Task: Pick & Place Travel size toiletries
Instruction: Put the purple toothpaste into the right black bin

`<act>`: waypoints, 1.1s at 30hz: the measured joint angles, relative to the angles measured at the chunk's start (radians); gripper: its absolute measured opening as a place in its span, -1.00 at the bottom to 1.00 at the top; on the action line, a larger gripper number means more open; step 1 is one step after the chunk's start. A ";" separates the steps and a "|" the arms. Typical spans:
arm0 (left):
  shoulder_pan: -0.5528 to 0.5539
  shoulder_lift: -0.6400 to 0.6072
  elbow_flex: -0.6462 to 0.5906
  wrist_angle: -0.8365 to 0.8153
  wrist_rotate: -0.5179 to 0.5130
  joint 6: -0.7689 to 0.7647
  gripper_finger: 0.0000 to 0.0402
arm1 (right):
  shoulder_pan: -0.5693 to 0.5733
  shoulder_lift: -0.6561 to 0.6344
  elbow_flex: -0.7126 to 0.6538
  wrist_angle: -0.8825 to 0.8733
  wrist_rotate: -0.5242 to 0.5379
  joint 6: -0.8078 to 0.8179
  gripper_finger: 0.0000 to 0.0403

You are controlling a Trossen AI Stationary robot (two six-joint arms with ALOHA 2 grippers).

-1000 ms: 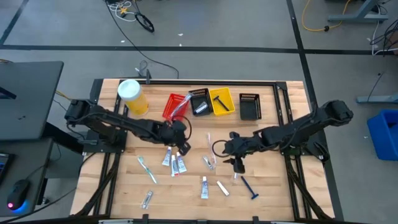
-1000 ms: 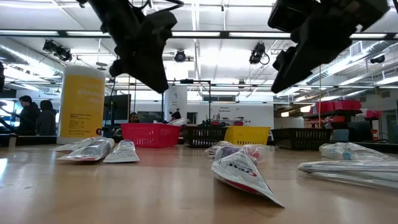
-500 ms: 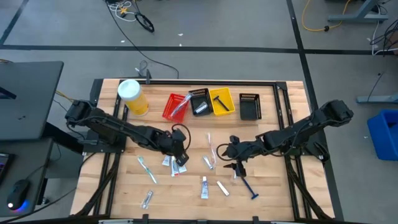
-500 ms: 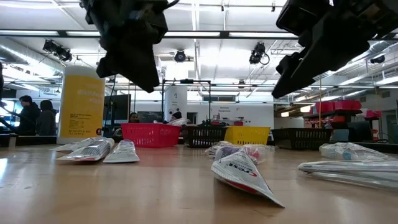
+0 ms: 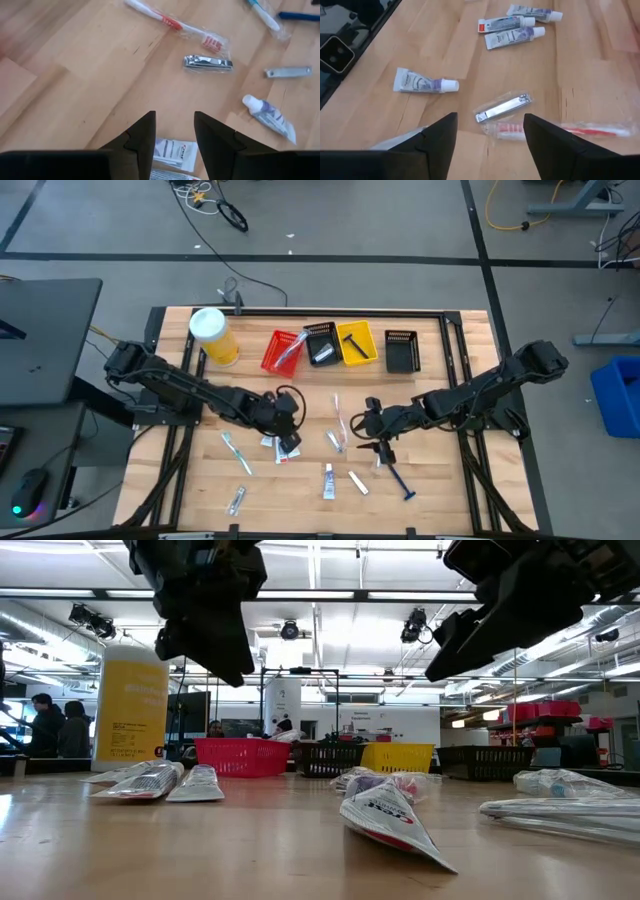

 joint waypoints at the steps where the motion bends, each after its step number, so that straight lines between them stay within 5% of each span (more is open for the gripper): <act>1: -0.001 0.000 0.000 0.000 0.000 -0.010 -0.28 | 0.000 0.000 0.000 -0.003 0.001 -0.005 0.22; 12: -0.008 0.000 0.000 -0.001 -0.030 0.004 -0.29 | 0.012 0.000 0.000 -0.012 -0.001 -0.082 0.24; 33: -0.015 -0.001 0.000 0.000 -0.075 0.198 -0.34 | 0.043 -0.002 -0.001 -0.457 0.002 0.275 0.07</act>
